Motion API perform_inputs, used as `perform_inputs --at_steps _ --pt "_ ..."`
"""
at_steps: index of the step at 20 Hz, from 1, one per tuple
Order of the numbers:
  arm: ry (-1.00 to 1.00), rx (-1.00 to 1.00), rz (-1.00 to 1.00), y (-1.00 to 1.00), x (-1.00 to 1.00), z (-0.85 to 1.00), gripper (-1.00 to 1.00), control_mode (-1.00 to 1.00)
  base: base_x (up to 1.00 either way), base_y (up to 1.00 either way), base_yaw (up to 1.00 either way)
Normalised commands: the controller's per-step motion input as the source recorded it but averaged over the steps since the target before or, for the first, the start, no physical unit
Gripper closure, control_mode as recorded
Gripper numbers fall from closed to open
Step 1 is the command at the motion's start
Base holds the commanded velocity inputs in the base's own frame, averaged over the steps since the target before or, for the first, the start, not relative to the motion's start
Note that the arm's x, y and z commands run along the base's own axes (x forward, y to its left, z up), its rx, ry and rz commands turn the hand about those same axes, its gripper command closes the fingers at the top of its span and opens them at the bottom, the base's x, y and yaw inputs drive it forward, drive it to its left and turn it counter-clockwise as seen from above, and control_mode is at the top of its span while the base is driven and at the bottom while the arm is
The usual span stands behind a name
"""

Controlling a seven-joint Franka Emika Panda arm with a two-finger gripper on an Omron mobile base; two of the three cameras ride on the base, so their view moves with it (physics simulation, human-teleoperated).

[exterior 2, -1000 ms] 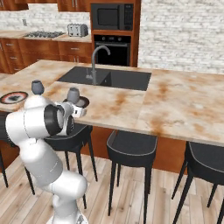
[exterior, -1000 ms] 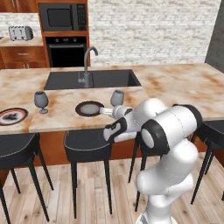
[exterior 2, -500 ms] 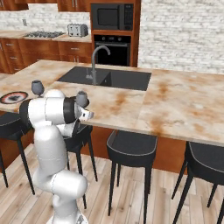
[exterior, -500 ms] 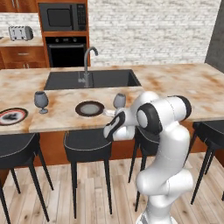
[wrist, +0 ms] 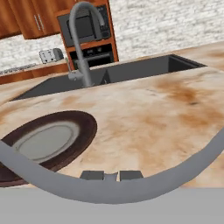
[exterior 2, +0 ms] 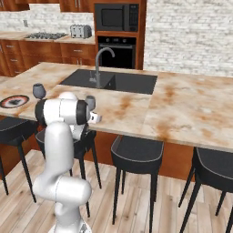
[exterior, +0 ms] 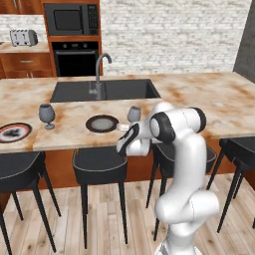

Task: Retrieve the wine glasses from the counter and place one next to each plate.

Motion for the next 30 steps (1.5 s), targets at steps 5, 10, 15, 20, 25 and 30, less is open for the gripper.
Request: perform_inputs --at_steps 5,10,15,20,25,30 --pt "0.0 -0.02 0.0 -0.05 0.57 -0.35 1.0 -1.0 0.0 0.0 0.0" --pt "0.0 -0.01 0.0 -0.24 0.58 -0.42 1.0 -1.0 0.0 0.0 0.0" --pt "0.0 0.0 0.0 -0.32 0.61 -0.32 1.0 -1.0 0.0 0.0 0.0" --pt "0.01 0.0 0.0 -0.38 0.57 -0.16 1.0 -1.0 0.0 0.0 0.0" --pt "0.06 0.0 0.0 -0.1 0.42 -0.16 -1.0 -1.0 0.0 0.0 0.0" --pt "-0.17 -0.09 0.0 0.0 -0.46 -0.51 -1.0 -1.0 0.0 0.0 0.0"
